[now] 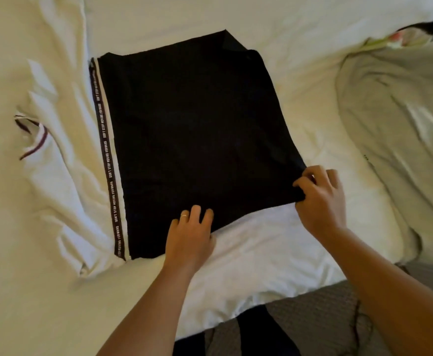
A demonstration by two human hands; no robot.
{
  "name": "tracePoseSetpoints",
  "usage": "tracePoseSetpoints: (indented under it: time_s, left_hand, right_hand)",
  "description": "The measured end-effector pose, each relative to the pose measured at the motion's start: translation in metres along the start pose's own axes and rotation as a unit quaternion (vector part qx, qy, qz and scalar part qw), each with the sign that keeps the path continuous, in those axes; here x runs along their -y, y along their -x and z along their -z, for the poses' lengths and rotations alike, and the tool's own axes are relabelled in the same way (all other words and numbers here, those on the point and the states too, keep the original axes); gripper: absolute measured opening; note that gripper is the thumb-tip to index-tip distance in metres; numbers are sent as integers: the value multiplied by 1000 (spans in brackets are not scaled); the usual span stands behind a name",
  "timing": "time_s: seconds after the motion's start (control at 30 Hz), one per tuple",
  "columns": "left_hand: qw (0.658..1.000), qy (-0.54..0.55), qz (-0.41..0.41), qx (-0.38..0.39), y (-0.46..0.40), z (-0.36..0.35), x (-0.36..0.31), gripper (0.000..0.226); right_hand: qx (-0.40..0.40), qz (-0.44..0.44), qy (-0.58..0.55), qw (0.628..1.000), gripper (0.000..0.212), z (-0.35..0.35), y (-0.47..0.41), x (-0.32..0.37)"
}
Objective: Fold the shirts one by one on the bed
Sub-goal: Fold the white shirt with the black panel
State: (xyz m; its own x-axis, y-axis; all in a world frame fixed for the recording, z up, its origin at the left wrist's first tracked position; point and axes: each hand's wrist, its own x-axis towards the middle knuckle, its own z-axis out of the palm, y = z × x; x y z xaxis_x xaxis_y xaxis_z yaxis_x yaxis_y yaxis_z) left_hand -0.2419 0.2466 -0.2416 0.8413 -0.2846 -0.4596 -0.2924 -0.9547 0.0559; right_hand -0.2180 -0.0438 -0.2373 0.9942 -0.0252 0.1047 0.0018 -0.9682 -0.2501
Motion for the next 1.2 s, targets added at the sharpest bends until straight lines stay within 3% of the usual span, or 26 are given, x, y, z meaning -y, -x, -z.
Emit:
tracePoseSetpoints:
  time_s: [0.1,0.17,0.27,0.33,0.43,0.5,0.6,0.67,0.73,0.77,0.83,0.9,1.07,1.2]
  left_hand:
    - [1000,9,8,-7,-9,3,-14,48]
    - [1000,9,8,3,-11,4,-20,48]
    - [1000,12,4,12,-12,5,-23,47]
    - [1000,19,-7,11,-14,6,-26,39]
    - [999,22,-23,35,-18,5,-30,30]
    - [997,23,-43,56,-19,7,-32,28]
    - [991,21,-83,103,-20,16,-32,24]
    - [978,22,-113,173,-31,29,-27,31]
    - [969,39,-113,217,-46,44,-22,47]
    - [972,71,-91,205,-59,52,-17,50]
    - [980,133,-38,146,-80,67,-9,50]
    - [990,124,0,68,-106,77,2,46]
    - [988,94,113,-40,-172,91,29,57]
    - [976,118,183,-13,-209,89,36,77]
  right_hand:
    - [172,25,60,983,33,-3,28,-22]
    - [252,-38,-22,967,38,0,33,-33]
    - [176,-228,-176,941,34,9,16,-21]
    - [188,-311,-175,915,36,9,2,-17]
    - [287,-328,-167,885,17,3,-6,-16]
    - [294,-346,-176,874,8,5,-5,-18]
    - [341,-331,-115,873,7,17,-1,-18]
    - [372,-282,-27,884,11,23,-14,-15]
    - [345,-245,9,906,26,23,-37,-12]
    - [321,-231,1,919,34,19,-59,-10]
    - [275,-206,-31,938,45,10,-99,-2]
    - [242,-172,-50,954,52,-5,-142,7]
    - [177,-118,-36,976,57,-47,-239,25]
    - [118,-99,-23,988,56,-73,-305,32]
